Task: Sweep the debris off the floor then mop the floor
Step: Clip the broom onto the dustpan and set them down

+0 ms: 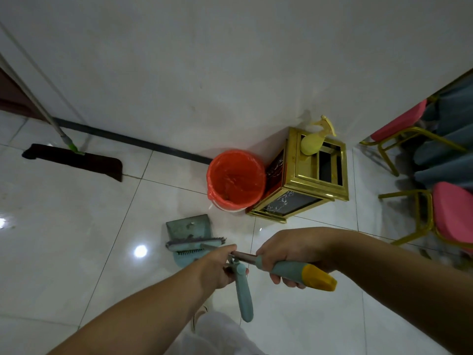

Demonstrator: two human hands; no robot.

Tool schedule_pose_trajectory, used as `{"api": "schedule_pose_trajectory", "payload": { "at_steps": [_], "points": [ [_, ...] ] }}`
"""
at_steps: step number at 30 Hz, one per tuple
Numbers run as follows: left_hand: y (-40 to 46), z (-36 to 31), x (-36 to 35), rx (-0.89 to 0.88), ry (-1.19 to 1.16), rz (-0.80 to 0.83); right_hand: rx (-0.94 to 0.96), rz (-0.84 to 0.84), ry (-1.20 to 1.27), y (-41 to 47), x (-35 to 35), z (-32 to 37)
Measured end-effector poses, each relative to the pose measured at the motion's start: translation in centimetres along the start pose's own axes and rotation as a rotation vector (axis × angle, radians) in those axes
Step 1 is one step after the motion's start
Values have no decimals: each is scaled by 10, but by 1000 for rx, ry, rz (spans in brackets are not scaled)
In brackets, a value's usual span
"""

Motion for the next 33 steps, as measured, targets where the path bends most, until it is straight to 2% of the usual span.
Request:
{"api": "schedule_pose_trajectory", "payload": {
  "at_steps": [11,17,20,23,26,29,33],
  "points": [
    [16,17,-68,71,-6,26,37,42,97,-14,43,-36],
    [13,17,-104,6,20,129,60,-62,137,-22,64,-45],
    [8,10,-107,-59,164,142,63,-118,149,-19,72,-53],
    [3,-3,-113,-205,498,162,127,-144,163,-23,80,-54],
    [-10,-12,-121,-336,618,136,183,-186,200,-26,88,-59],
    [-21,-14,-130,-433,740,184,210,-286,227,-24,100,-71],
    [-35,-17,-139,-560,937,222,234,-440,98,-27,114,-73]
  ]
}}
Point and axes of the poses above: each hand's wrist, its own y-axis towards the middle knuckle, its own x-axis out of the back of the hand, z = x × y, the point moved 10 cm from there along y, towards the middle knuckle, and after that the axes turned 2 degrees about y, right-handed, at the moved point
